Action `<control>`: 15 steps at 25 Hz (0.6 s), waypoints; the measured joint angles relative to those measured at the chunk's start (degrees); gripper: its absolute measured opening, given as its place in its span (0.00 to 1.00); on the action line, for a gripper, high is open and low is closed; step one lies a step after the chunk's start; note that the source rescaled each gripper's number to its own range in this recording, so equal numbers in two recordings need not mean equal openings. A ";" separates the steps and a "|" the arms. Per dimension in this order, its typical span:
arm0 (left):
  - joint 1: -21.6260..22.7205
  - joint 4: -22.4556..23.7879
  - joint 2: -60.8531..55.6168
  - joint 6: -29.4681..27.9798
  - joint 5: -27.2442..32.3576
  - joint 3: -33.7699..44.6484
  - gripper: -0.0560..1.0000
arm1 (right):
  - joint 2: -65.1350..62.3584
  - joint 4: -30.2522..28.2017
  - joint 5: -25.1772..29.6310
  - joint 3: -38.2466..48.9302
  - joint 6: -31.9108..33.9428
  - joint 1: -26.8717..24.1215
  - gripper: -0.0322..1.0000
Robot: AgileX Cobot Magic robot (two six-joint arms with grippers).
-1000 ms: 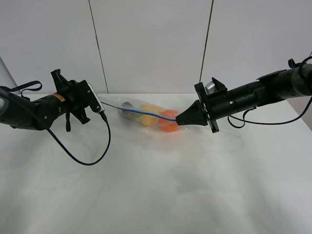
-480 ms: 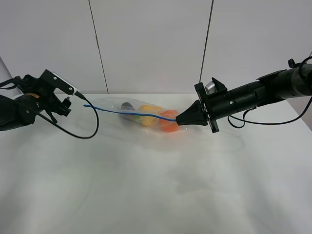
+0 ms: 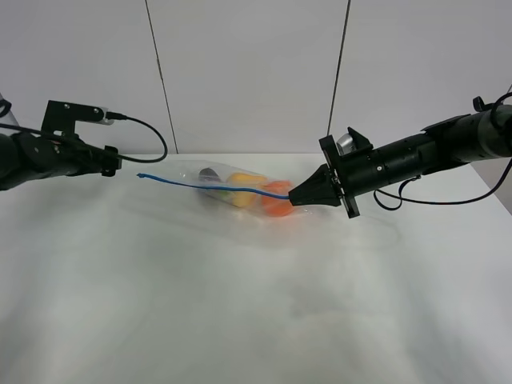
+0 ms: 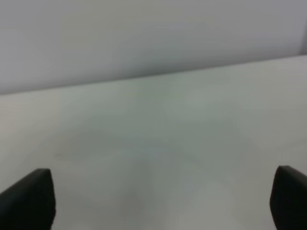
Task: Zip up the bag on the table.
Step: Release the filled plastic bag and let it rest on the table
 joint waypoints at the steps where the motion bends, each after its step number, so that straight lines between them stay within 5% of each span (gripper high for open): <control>1: 0.00 0.00 -0.17 -0.11 5.20 -1.70 1.00 | 0.00 0.00 0.00 0.00 0.00 0.00 0.03; 5: 0.00 -0.32 -0.22 -2.99 26.23 -9.11 1.00 | 0.00 -0.05 0.00 0.00 0.00 0.00 0.03; 12: 0.00 0.64 -0.22 -11.04 53.68 -19.63 1.00 | 0.00 -0.05 0.04 0.00 0.00 0.00 0.03; 15: 0.00 4.43 -0.33 -16.46 62.99 -22.88 1.00 | 0.00 -0.05 0.04 0.00 0.01 0.00 0.03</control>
